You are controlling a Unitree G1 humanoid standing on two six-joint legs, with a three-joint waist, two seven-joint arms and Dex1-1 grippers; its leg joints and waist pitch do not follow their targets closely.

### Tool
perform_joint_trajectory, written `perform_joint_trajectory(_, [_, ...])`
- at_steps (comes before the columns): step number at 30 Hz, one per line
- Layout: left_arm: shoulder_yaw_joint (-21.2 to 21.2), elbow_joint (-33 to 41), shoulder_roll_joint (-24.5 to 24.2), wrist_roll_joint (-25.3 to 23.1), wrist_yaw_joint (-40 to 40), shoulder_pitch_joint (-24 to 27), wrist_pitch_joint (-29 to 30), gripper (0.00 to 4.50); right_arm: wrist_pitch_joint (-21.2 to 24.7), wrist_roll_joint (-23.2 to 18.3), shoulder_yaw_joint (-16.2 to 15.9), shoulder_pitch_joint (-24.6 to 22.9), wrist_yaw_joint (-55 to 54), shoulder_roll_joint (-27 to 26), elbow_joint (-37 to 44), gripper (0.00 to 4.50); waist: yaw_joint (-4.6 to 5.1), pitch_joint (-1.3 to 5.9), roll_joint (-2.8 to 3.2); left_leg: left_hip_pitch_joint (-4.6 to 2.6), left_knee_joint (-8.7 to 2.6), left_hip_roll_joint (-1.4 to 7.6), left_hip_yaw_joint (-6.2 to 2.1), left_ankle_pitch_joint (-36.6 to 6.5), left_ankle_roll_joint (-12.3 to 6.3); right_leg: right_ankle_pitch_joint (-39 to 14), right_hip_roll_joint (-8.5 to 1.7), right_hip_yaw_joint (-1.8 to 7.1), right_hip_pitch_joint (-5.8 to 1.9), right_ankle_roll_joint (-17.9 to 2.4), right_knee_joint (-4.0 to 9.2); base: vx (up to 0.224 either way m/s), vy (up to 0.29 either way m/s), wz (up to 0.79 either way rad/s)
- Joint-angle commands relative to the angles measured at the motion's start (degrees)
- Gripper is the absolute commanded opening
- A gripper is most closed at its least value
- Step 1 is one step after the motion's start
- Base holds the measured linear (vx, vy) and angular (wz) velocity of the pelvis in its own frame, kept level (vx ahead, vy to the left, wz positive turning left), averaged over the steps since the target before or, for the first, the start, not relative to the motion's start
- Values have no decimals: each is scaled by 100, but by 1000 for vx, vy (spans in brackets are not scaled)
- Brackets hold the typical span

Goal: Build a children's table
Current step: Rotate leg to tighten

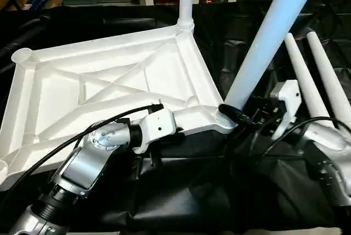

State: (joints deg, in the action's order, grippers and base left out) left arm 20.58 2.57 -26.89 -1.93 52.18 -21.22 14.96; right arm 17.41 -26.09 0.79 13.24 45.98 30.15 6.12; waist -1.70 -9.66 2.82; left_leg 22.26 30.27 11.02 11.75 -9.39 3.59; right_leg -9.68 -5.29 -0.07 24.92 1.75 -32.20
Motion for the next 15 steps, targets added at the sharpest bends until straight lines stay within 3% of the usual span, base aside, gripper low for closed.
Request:
perform_joint_trajectory(1, [203,-385,-55,-53,100,248,84,0,46,37,196,13,51,103,89,274,23,283,-165,-96,-240,138,-18,-702,-680,-756,-136,88,-244,-1278,284,0,0,0])
perform_joint_trajectory(11, [210,-422,-51,-51,124,223,70,0,36,26,108,180,243,168,-203,274,25,303,-155,-100,-200,127,-14,-584,-804,-521,-118,88,-256,-1424,245,0,0,0])
perform_joint_trajectory(15, [217,-410,-58,-40,157,216,72,0,-106,89,-27,455,390,97,-578,274,42,279,-173,-86,-209,123,-18,-870,-714,-977,-133,98,-244,-1412,275,0,0,0])
